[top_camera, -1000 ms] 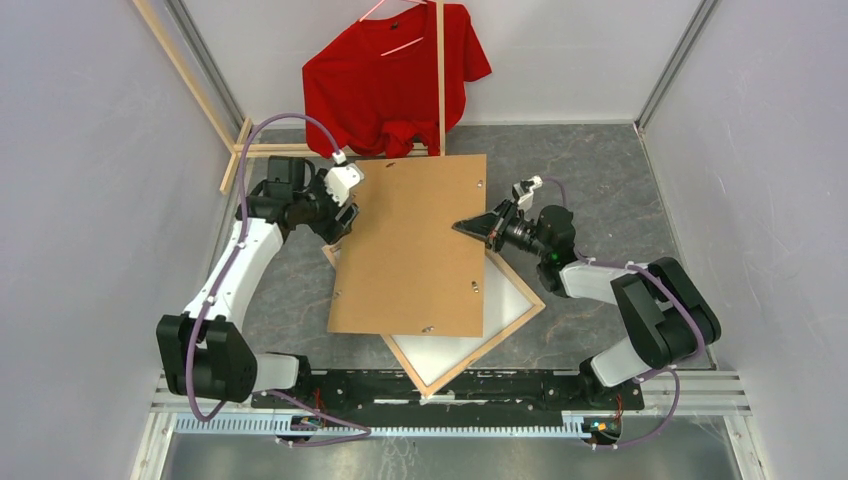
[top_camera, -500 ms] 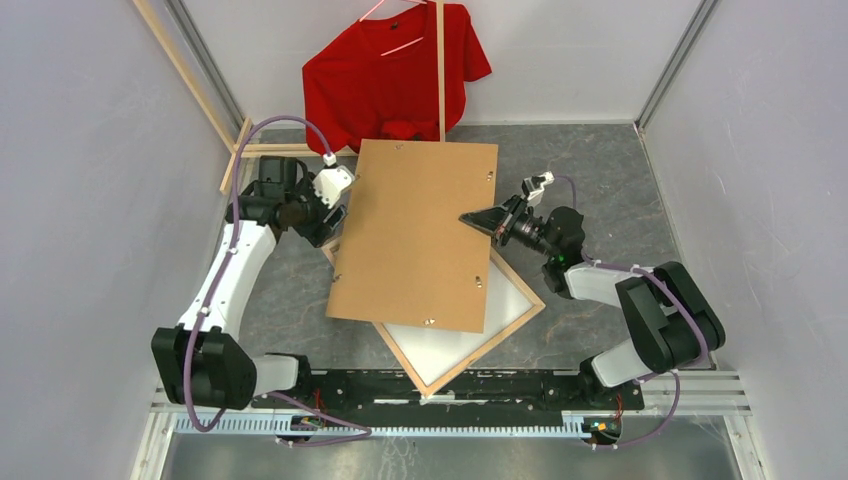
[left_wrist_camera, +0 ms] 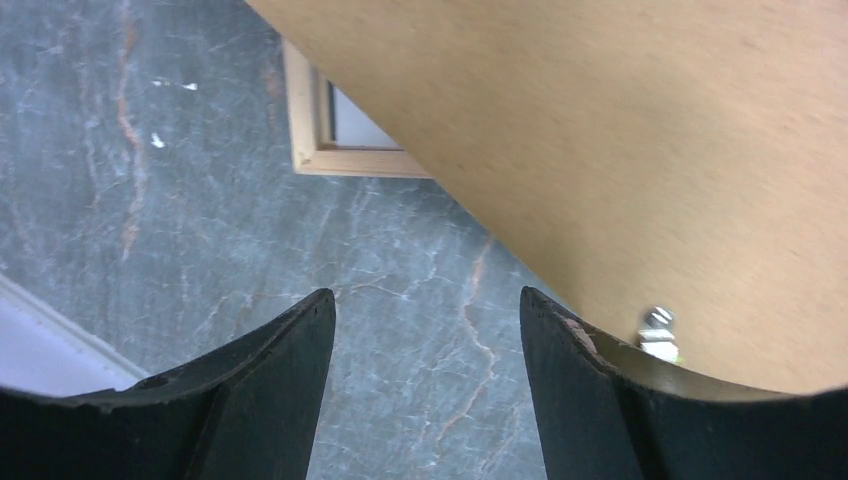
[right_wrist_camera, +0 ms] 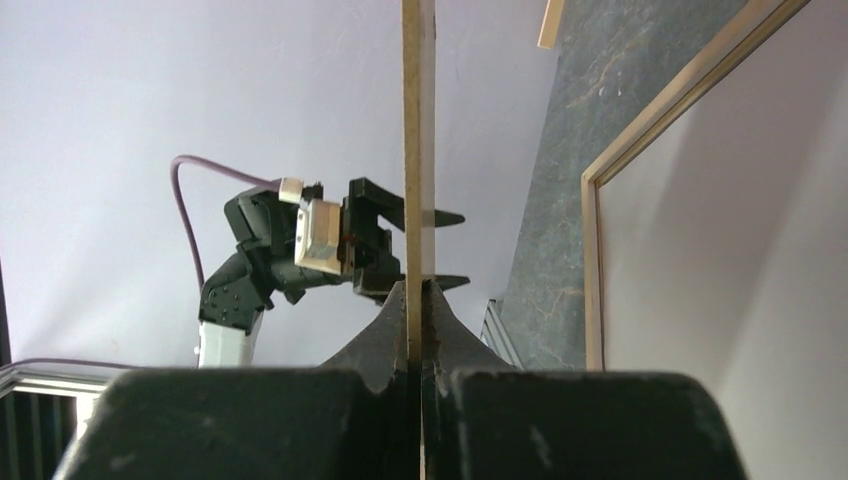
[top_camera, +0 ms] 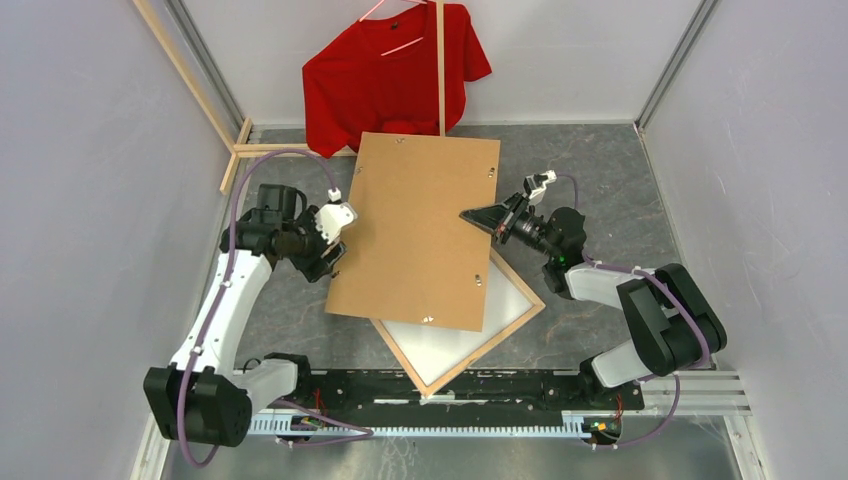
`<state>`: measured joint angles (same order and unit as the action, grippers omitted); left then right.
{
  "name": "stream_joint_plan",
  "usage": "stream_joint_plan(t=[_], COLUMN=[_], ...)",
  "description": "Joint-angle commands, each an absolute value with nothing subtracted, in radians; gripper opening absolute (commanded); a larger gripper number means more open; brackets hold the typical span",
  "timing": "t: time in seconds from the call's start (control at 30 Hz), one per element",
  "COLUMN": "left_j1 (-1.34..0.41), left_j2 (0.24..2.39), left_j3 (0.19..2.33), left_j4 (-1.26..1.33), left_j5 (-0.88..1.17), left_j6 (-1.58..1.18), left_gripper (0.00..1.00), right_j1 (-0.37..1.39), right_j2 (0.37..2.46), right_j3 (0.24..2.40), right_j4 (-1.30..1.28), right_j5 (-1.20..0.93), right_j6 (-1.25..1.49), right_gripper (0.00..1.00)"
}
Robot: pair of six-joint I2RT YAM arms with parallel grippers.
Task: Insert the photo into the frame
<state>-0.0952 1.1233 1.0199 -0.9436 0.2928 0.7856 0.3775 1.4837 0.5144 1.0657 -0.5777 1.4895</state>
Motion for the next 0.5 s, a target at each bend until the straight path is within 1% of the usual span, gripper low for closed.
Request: stream_joint_plan(t=[0.0,0.07,0.13,0.2,0.27,0.33,0.37,0.47], left_j1=[-0.117,-0.126,-0.127,-0.127,-0.126,-0.124,-0.123,-0.109], left_j2=[1.068,1.044,1.022,1.012,1.017,1.034,1.045,1.090], left_j3=[0.988,0.976,0.963,0.942,0.928,0.937,0.947,0.990], left_j4=[-1.050,-1.116,-1.120,-1.099,-1.075,-1.064,-1.064,-1.051], left_j5=[0.416,0.469,0.472,0.432,0.388,0.383,0.386,0.356], left_j6=[0.851,0.895,0.907,0.919,0.938,0.950,0.959,0.981], left_gripper=[0.74,0.74,0.75,0.76,0.77,0.78,0.79,0.80], right_j1=[0.389,0.388,0.374,0.352,0.337,0.323,0.311,0.286], right_j2=[1.452,1.452,1.461,1.486,1.515,1.510,1.495,1.449], right_j3=[0.539,0.540,0.567,0.610,0.657,0.676,0.691,0.772], right_j4=[1.116,1.108,1.081,1.068,1.071,1.039,0.980,0.580], right_j5=[-0.500,-0.496,-0.559,-0.674,-0.836,-0.922,-0.952,-0.999], right_j6=[1.484,1.467,1.429,1.403,1.399,1.379,1.338,1.054], right_gripper=[0.00,0.00,0.00,0.00,0.00,0.00,0.00,0.00])
